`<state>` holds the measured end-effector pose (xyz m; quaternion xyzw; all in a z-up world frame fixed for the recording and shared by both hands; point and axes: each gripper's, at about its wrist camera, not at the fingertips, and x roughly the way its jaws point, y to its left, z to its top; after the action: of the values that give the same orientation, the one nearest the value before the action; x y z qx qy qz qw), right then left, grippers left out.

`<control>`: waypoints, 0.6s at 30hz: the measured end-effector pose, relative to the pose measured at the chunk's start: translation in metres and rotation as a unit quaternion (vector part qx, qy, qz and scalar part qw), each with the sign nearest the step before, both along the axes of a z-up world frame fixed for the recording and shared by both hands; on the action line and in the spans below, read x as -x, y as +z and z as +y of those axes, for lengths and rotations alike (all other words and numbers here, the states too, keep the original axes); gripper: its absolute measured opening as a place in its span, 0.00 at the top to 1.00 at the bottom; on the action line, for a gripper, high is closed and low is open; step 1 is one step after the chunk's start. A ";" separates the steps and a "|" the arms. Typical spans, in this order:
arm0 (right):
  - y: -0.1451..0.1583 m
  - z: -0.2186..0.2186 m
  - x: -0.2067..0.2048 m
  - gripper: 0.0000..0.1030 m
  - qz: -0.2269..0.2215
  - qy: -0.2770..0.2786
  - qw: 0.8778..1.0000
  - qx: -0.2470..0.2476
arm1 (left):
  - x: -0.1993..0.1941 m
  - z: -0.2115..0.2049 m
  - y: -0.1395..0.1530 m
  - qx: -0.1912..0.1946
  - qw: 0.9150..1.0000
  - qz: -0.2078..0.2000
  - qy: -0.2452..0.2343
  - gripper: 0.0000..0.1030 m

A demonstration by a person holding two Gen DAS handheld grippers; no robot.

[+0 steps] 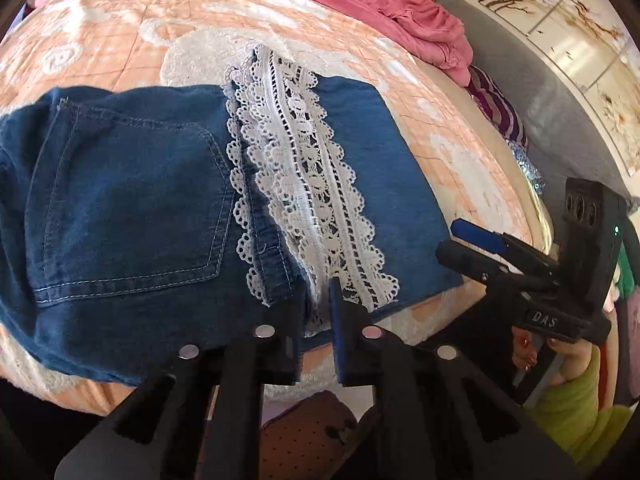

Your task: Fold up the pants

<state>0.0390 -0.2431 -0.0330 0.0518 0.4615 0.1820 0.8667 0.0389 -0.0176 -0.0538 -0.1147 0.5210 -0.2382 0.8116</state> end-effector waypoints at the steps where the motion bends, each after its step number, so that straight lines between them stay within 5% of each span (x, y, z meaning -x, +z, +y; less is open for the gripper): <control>1: 0.002 0.000 0.001 0.37 -0.003 0.002 1.000 -0.002 | 0.003 0.000 0.003 -0.004 1.000 -0.005 -0.004 0.90; 8: 0.017 0.020 0.009 0.37 -0.038 0.042 0.998 0.011 | 0.015 0.001 0.001 -0.033 0.999 -0.009 -0.003 0.87; 18: -0.020 0.041 0.004 0.38 -0.006 0.052 0.995 0.080 | 0.007 0.004 -0.003 -0.062 0.997 -0.032 0.018 0.68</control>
<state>0.0349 -0.2023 -0.0527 -0.0431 0.4713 0.1898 0.8602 0.0318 -0.0132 -0.0564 -0.0655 0.5066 -0.1945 0.8374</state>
